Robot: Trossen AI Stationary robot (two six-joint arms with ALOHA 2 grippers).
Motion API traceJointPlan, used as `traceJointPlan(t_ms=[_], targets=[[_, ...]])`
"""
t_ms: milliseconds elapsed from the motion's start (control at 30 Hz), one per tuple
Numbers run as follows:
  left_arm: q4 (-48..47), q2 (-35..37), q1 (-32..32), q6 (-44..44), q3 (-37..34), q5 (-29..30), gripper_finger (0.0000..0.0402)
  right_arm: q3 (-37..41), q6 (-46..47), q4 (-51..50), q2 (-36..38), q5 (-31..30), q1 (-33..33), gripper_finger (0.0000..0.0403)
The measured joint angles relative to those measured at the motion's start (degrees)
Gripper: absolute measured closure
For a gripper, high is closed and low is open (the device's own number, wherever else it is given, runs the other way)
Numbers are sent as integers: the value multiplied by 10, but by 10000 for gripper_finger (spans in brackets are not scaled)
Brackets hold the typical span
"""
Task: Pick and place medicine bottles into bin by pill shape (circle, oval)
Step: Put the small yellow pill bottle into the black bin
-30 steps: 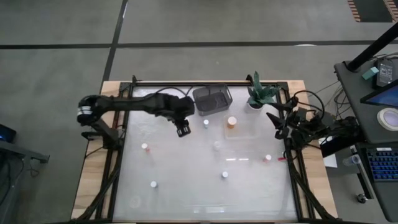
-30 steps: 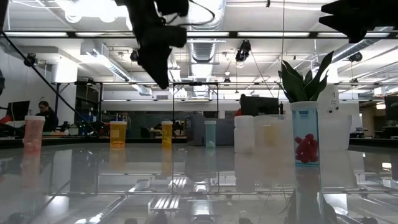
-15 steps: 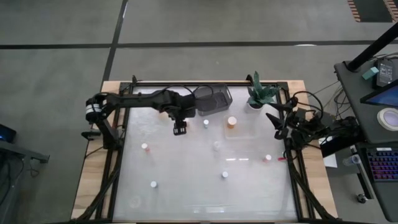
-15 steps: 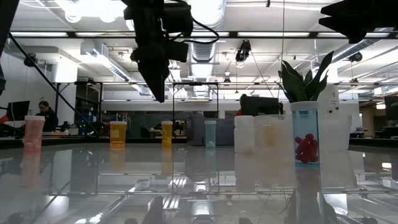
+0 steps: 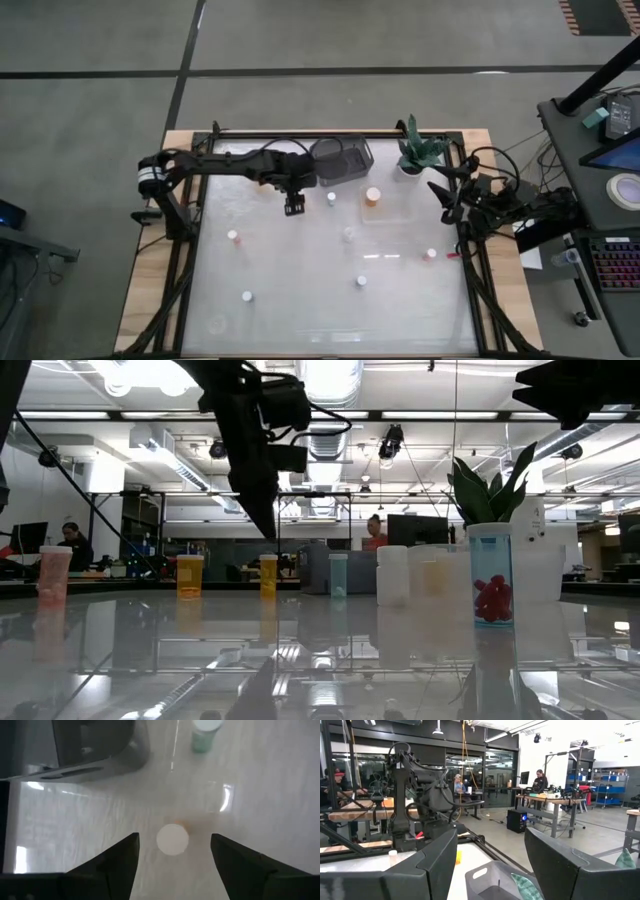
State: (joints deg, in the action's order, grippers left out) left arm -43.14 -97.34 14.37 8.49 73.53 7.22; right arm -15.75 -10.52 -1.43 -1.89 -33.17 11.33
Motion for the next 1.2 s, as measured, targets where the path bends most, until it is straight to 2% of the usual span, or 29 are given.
traceJointPlan(t_ms=[367,667,1200], targets=[[85,0,8,-7,-69,2,172,0,0,0,0,0,0,179],[99,-5,7,-16,-72,1,175,0,-2,0,0,0,0,179],[95,-5,6,-21,-73,0,297,0,-2,0,0,0,0,179]])
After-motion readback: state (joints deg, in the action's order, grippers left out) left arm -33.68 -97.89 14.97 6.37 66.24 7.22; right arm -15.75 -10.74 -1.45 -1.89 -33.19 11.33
